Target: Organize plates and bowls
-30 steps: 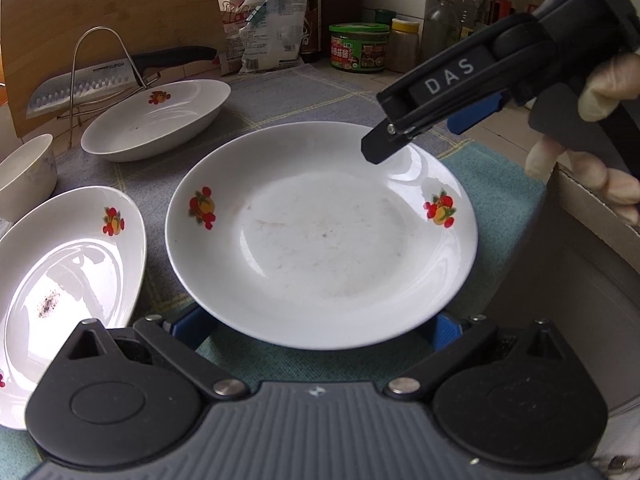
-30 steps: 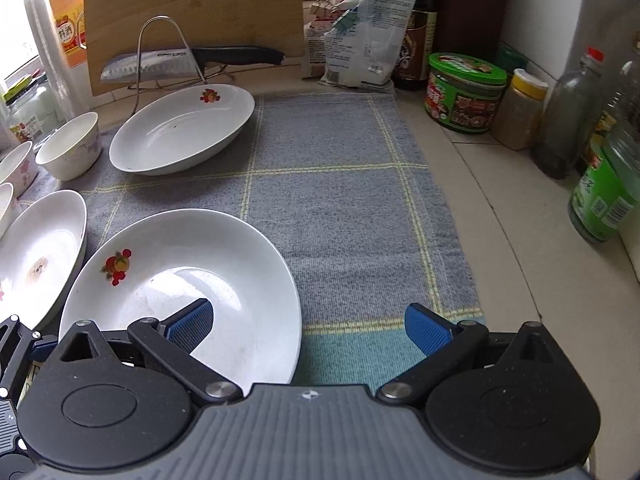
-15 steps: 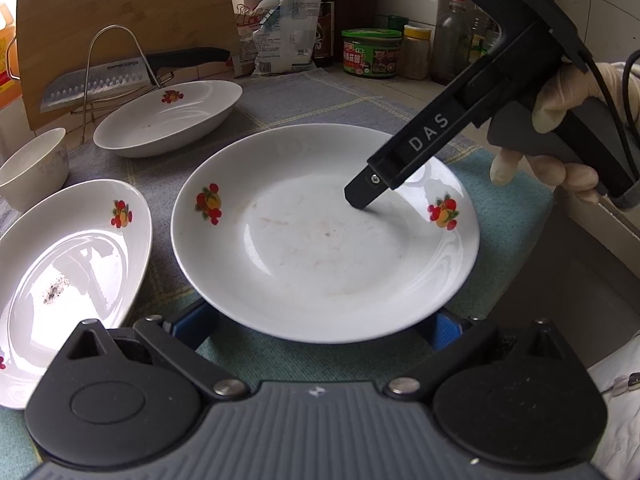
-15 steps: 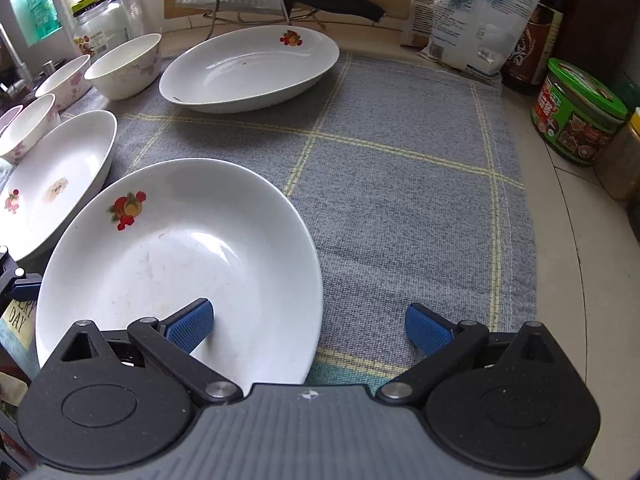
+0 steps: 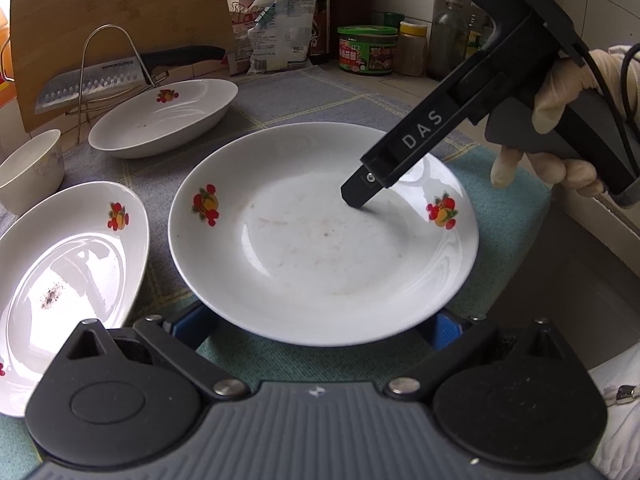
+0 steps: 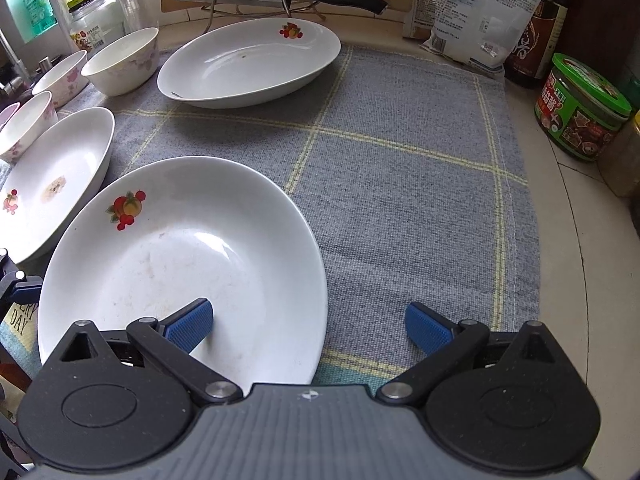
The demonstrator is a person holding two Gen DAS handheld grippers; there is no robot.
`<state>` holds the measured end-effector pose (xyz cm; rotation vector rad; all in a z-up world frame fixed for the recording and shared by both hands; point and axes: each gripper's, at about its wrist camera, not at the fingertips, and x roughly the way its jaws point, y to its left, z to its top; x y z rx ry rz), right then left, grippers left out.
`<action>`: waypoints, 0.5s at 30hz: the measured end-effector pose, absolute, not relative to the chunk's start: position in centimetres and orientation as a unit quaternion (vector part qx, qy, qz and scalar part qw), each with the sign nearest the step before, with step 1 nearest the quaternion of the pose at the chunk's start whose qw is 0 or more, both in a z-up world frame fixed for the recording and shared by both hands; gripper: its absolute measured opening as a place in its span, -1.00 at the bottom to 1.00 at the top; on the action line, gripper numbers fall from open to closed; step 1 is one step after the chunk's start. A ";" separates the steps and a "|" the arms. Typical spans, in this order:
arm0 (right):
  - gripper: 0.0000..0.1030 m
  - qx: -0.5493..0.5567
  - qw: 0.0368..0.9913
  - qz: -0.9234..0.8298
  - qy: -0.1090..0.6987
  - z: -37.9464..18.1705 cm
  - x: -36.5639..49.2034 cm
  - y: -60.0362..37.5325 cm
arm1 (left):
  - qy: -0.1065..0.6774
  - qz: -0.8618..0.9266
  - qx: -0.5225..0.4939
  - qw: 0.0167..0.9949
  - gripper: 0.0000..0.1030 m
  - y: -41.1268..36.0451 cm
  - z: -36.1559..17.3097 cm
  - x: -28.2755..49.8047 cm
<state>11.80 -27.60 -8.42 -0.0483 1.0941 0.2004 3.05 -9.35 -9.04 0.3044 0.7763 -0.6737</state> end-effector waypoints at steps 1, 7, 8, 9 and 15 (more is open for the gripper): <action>1.00 -0.022 0.851 0.094 0.516 -8.4 11.6 -27.6 | 0.368 -0.324 0.145 0.860 0.99 -9.3 -9.1 3.1; 1.00 -0.014 0.845 0.094 0.527 -8.2 11.4 -27.4 | 0.360 -0.328 0.144 0.861 0.99 -9.2 -9.1 2.9; 1.00 -0.011 0.843 0.109 0.527 -8.1 11.4 -27.4 | 0.358 -0.328 0.143 0.862 0.99 -9.2 -9.1 2.9; 1.00 -0.009 0.841 0.122 0.528 -8.0 11.5 -27.4 | 0.356 -0.329 0.143 0.863 0.99 -9.2 -9.2 2.8; 1.00 -0.001 0.824 0.190 0.535 -7.9 13.0 -27.7 | 0.354 -0.328 0.142 0.864 0.99 -9.1 -9.2 2.6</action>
